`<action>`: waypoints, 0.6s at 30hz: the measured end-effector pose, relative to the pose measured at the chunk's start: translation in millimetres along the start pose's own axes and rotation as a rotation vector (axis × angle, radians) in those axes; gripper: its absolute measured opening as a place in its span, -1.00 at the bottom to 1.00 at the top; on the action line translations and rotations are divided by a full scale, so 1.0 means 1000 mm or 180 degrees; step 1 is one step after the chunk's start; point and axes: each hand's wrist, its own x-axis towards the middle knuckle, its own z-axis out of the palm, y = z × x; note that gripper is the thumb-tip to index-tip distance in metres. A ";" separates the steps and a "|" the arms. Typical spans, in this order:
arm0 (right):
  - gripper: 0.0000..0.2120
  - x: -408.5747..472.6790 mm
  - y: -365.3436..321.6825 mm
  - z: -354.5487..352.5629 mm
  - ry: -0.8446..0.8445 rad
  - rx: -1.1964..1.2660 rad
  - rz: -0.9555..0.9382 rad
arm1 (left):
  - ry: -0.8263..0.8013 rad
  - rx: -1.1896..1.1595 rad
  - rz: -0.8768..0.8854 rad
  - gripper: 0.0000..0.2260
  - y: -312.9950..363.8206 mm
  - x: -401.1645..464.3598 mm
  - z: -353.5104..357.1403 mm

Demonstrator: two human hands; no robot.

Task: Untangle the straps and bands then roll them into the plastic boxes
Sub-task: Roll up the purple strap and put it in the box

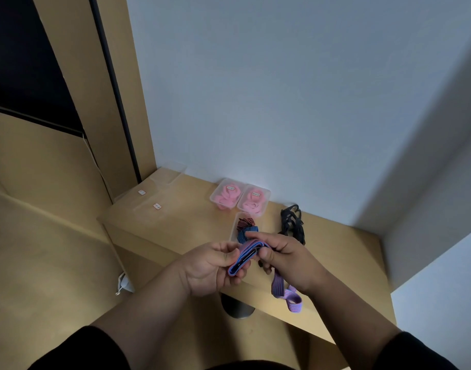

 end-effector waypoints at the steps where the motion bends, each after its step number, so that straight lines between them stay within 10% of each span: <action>1: -0.41 0.000 0.000 0.000 -0.0012 -0.0008 -0.0020 | -0.0014 -0.0049 0.0033 -0.77 -0.002 0.000 -0.001; 11: -0.66 -0.002 0.002 0.008 0.0454 -0.0138 0.0246 | 0.0396 -0.0001 0.0710 -0.77 -0.003 0.016 0.007; 18: -0.66 0.000 0.000 0.023 0.0630 0.0252 0.0581 | 0.1410 0.1894 0.1608 -0.81 -0.005 0.026 0.019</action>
